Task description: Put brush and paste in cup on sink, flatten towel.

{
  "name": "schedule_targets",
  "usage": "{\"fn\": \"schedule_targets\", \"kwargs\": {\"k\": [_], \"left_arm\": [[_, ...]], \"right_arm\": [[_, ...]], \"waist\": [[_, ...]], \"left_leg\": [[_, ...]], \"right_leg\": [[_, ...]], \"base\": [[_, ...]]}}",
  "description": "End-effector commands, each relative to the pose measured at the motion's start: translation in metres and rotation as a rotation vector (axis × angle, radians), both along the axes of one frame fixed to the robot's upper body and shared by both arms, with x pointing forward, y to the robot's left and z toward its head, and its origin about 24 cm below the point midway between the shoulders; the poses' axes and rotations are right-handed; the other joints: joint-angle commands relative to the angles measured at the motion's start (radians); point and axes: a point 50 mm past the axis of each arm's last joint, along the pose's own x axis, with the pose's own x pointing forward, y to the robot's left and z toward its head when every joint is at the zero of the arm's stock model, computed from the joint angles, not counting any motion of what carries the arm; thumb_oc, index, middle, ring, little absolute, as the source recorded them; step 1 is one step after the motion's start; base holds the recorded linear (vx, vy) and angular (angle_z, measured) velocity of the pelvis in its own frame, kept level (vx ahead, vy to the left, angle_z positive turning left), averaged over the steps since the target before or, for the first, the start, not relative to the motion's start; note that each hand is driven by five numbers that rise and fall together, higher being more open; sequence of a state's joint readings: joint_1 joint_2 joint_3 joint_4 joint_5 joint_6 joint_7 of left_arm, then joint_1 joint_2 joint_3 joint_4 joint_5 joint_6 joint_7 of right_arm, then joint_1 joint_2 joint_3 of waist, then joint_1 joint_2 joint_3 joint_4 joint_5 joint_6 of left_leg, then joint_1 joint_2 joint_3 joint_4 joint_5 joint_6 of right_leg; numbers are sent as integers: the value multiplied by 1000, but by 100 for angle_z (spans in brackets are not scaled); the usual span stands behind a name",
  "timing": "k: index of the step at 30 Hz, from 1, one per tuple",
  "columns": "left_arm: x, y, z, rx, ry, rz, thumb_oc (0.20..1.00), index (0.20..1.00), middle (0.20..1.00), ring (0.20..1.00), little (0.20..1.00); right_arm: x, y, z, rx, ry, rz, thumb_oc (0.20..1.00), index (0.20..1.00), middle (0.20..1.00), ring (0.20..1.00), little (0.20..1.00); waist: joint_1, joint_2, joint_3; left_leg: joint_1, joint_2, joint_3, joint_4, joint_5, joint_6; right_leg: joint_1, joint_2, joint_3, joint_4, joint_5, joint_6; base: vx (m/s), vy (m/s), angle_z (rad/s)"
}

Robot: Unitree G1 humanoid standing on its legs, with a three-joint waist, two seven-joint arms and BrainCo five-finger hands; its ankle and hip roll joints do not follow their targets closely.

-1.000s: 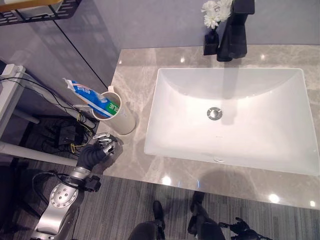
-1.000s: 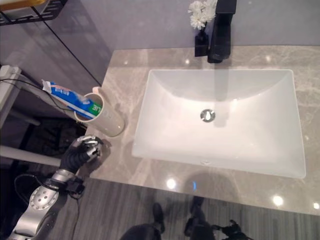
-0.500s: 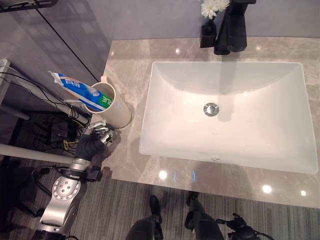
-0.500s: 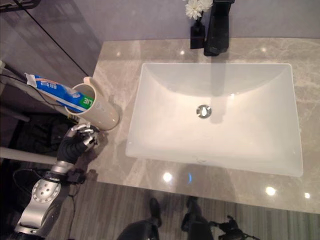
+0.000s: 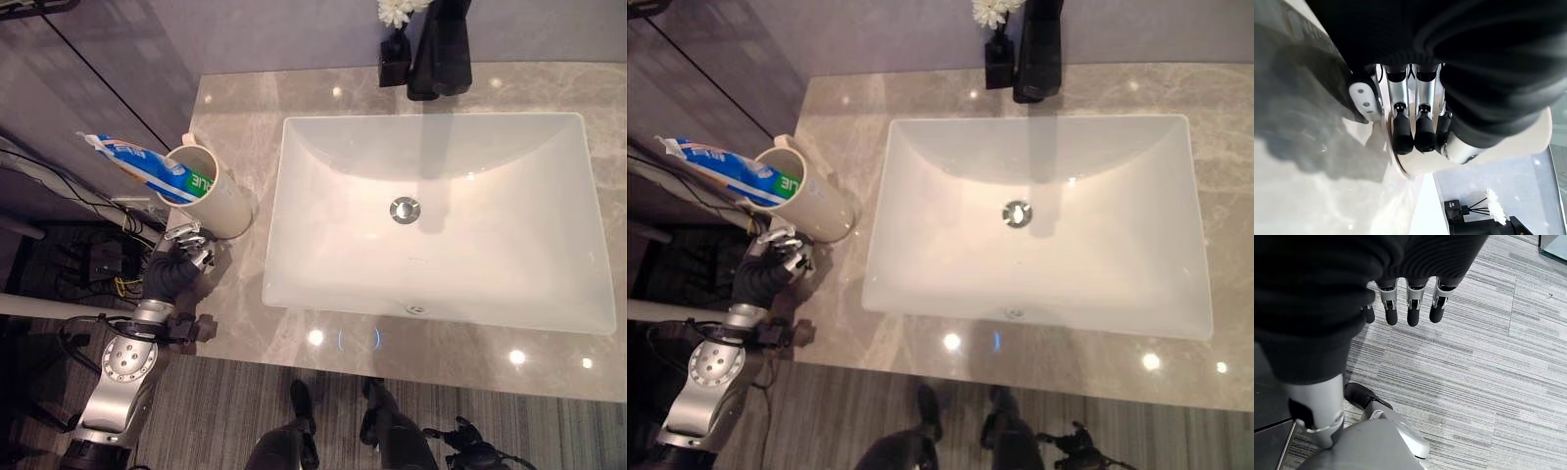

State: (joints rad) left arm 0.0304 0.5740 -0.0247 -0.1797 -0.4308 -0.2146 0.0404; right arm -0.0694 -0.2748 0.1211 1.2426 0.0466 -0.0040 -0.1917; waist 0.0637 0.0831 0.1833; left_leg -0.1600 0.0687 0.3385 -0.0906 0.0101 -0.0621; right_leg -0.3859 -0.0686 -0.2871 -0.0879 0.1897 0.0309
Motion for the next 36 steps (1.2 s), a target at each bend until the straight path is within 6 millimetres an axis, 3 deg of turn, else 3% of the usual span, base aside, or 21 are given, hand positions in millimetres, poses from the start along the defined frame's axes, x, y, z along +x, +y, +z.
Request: {"fn": "schedule_targets", "kwargs": {"k": [1, 13, 17, 25, 36], "left_arm": [[-2, -5, -4, 9, 4, -14, 200, 200, 200, 200, 200], [-10, -9, -18, 10, 87, -78, 200, 200, 200, 200, 200], [-6, -12, -9, -14, 42, -79, 200, 200, 200, 200, 200], [1, -13, 6, -23, -34, -61, 200, 200, 200, 200, 200], [12, 2, 15, -9, -97, 70, 200, 200, 200, 200, 200]], "right_arm": [[12, 15, -1, 24, -19, 25, 1000, 1000, 1000, 1000, 1000], [14, 12, 0, 14, -13, 30, 1000, 1000, 1000, 1000, 1000], [19, 15, 2, 19, -34, 51, 1000, 1000, 1000, 1000, 1000], [7, 8, -1, -4, 12, 31, 1000, 1000, 1000, 1000, 1000], [-4, 10, -5, 1, 38, 33, 1000, 1000, 1000, 1000, 1000]], "waist": [[-17, -24, 4], [-11, -20, -1], [-18, -24, 2], [-31, -32, 1], [-46, -40, -2]], "left_leg": [[-27, 52, -30, 3, 83, -73], [-12, 52, -26, 3, 76, -70], [-19, 53, -24, 3, 79, -72], [-24, 57, -18, 3, 78, -73], [-25, 62, -4, 3, 79, -75]], "right_leg": [[105, -50, 62, 1, -70, 81], [115, -48, 62, 1, -75, 79], [106, -44, 66, 1, -71, 78], [94, -39, 72, 1, -67, 77], [83, -35, 85, 1, -63, 74]], "base": [[0, 0, 0], [0, 0, 0], [0, 0, 0], [0, 0, 0], [-3, -4, -5]]}}
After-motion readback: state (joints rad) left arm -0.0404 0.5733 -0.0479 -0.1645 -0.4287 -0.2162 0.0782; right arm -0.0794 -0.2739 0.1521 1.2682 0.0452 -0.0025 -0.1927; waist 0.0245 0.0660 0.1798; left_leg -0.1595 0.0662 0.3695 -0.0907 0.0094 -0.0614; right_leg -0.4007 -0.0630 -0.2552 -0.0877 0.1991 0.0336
